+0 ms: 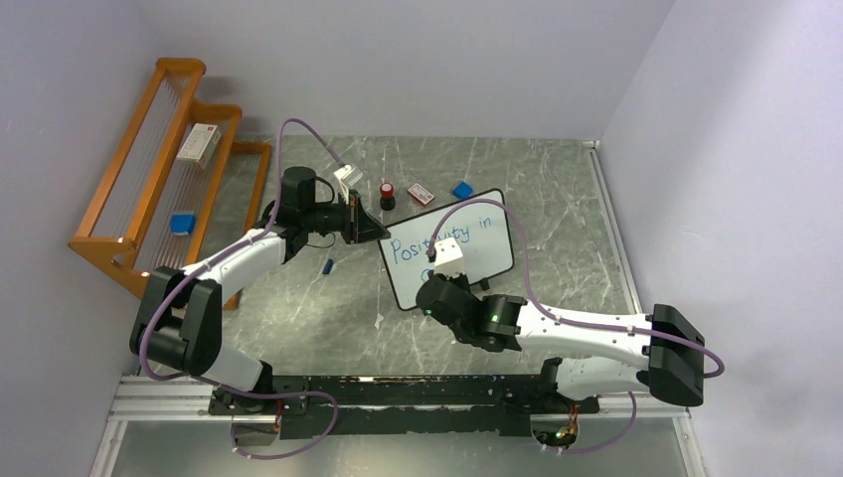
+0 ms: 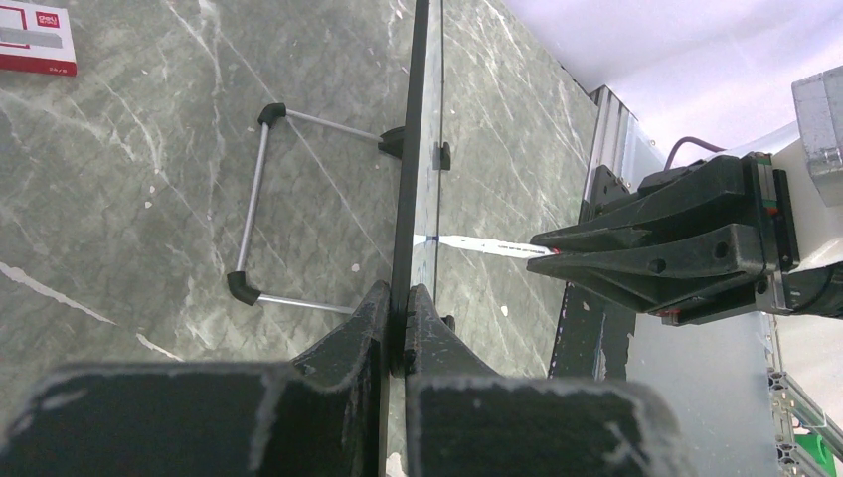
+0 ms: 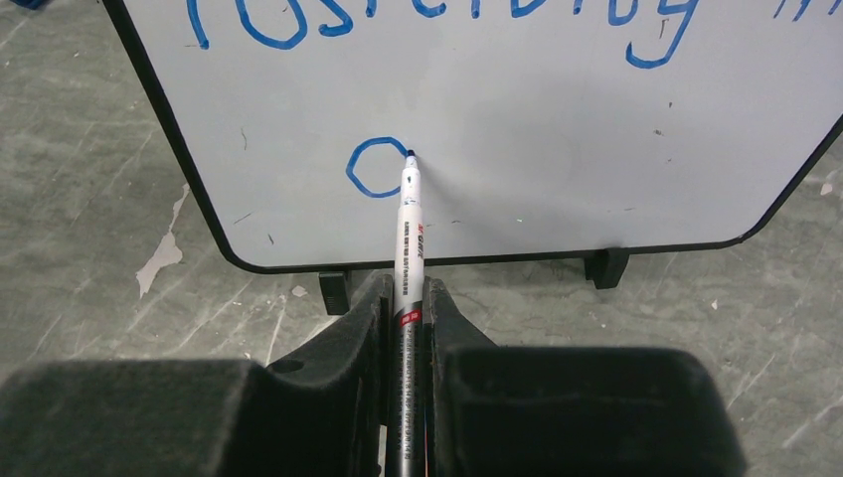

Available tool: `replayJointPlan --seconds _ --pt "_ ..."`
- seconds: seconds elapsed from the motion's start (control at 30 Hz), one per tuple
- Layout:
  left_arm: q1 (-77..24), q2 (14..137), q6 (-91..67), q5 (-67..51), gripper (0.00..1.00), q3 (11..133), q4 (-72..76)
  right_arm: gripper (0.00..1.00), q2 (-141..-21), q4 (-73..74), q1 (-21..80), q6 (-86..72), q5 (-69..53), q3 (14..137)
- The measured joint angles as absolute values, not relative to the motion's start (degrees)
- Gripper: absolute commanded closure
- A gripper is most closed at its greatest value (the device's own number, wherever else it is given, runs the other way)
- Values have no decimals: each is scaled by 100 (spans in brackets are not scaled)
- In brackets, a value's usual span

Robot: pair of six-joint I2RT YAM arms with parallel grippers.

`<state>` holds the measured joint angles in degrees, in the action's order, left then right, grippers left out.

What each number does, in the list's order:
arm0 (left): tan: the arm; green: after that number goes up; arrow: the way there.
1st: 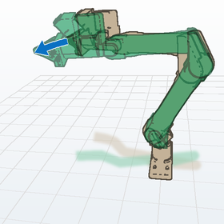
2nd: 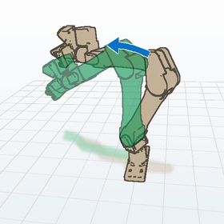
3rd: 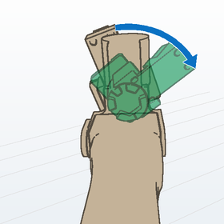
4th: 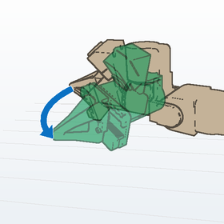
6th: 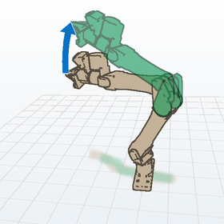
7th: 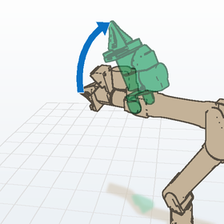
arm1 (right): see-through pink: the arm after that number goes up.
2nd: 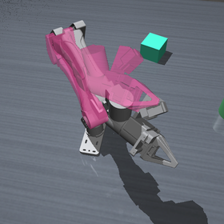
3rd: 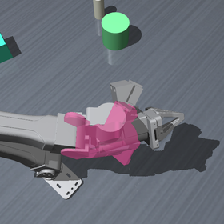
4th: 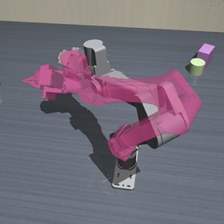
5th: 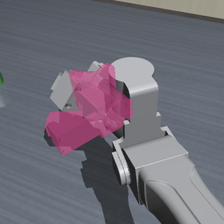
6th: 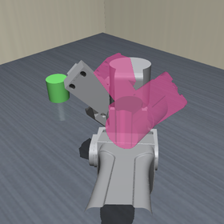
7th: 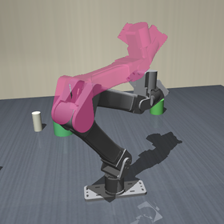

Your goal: Write a sentence on the whiteboard

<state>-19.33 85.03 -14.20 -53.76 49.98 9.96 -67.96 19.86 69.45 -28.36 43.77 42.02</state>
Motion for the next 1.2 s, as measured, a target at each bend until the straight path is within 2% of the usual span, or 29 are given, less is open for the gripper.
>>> replayJointPlan --seconds 1.2 --pt "-1933 8503 -1417 -5376 95 4998 993 100 -6768 2495 6932 -3188 4294 4158"
